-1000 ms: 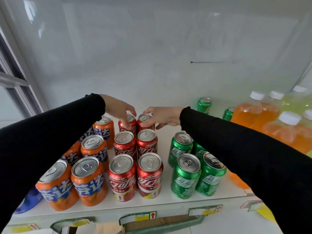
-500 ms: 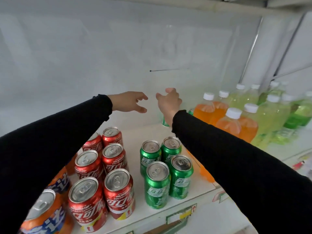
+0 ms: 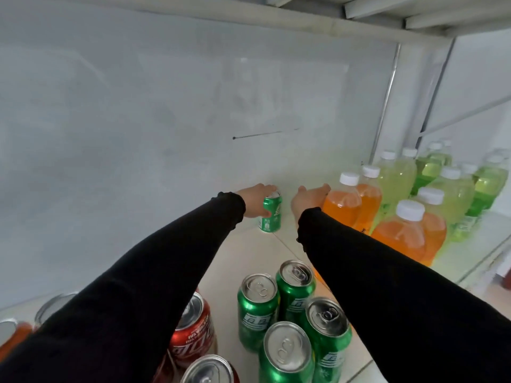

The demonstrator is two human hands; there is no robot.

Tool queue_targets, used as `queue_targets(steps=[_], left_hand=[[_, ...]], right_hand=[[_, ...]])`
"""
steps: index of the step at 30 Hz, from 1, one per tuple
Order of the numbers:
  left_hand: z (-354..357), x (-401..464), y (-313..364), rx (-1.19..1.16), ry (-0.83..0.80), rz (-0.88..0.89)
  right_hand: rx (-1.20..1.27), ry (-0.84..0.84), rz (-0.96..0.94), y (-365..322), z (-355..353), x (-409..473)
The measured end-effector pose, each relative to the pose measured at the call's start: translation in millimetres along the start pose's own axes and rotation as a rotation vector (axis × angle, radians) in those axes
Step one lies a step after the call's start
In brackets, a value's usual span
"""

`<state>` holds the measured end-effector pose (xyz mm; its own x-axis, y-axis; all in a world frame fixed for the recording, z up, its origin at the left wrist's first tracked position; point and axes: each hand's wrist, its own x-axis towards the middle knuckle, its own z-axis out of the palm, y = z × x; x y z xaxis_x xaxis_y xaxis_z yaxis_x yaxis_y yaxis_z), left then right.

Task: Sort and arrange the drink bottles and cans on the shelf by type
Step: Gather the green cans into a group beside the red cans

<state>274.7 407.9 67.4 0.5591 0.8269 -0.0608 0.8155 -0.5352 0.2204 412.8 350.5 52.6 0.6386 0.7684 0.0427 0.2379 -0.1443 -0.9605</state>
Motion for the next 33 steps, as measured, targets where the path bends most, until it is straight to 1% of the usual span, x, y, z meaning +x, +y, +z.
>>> queue_targets(steps=[4,6,8,10,12,14,17,21,25,27,30,33], left_hand=[[7.3,21.3,-5.8,-0.022,0.018,0.038],[11.2,27.2,-6.9,0.027,0.014,0.052],[14.0,31.4,-6.0,0.103,0.034,0.043],[14.3,34.5,-6.7,0.122,0.055,0.026],[12.5,34.0,-10.2,0.093,0.044,0.022],[10.4,29.8,-13.2,0.045,0.017,0.038],[4.8,17.2,-15.2,0.012,0.022,0.045],[-18.0,-8.3,-29.4,0.009,-0.063,0.008],[-47.8,-44.9,-43.1,-0.04,-0.105,-0.041],[-57.7,-63.4,-44.9,-0.074,-0.114,-0.044],[-64.7,-86.2,-46.4,-0.125,-0.137,-0.048],[-64.4,-106.1,-41.7,-0.13,-0.189,-0.039]], right_hand=[[0.037,-0.032,0.091,4.3,9.1,11.5],[0.083,-0.009,0.147,4.0,13.7,11.2],[0.103,0.005,0.159,9.2,18.0,17.9],[0.071,-0.039,0.171,11.2,14.7,16.1],[-0.039,-0.071,0.148,13.3,9.2,15.2],[-0.1,-0.063,0.105,15.3,5.6,17.1],[-0.171,-0.069,0.038,13.1,4.1,10.2],[-0.063,-0.115,0.026,-3.1,13.0,-5.9],[0.087,-0.249,-0.022,-22.5,17.1,-24.7],[0.098,-0.333,-0.047,-33.8,11.3,-36.5],[-0.004,-0.434,-0.101,-45.8,-4.0,-55.5],[-0.199,-0.522,-0.144,-47.0,-19.9,-72.5]])
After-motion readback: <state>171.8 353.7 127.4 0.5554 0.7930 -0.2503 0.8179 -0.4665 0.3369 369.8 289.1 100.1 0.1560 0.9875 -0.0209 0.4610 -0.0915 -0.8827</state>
